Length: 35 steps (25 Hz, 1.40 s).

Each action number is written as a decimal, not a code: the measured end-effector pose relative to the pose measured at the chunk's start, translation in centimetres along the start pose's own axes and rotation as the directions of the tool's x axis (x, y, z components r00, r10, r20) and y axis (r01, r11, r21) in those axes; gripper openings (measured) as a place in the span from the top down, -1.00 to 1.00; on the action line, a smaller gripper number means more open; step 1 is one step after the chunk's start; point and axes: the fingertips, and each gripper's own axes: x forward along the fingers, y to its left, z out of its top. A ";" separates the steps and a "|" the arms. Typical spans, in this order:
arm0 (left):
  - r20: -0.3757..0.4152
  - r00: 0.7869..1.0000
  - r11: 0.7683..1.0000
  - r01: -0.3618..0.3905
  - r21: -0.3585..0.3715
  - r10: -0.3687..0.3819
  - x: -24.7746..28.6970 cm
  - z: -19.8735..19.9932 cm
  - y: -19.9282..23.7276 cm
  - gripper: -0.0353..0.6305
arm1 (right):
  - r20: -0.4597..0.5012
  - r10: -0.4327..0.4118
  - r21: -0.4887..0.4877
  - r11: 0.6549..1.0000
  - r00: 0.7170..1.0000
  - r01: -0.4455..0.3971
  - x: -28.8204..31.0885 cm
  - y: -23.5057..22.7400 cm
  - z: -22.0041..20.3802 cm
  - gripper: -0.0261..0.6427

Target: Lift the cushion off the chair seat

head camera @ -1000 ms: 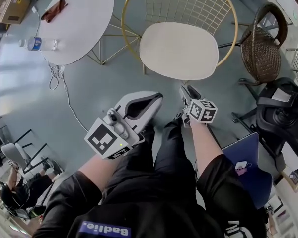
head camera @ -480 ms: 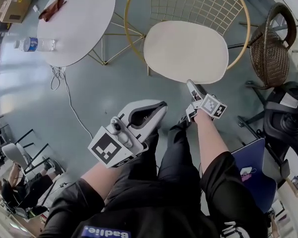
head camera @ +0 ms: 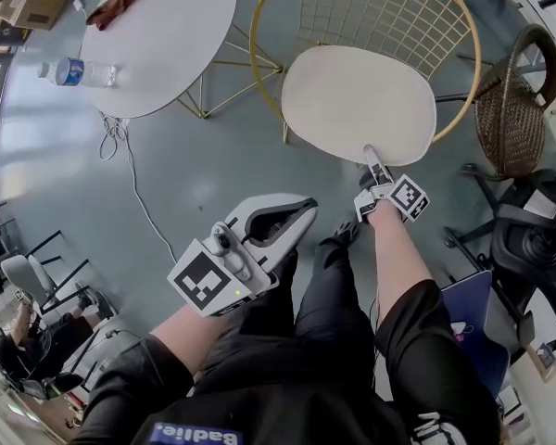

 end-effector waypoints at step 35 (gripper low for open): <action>0.139 0.988 0.996 0.063 0.058 -0.070 -7.3 15.1 -9.2 0.85 | -0.011 0.010 -0.317 0.948 1.000 -0.013 -12.3 27.5 3.2 0.71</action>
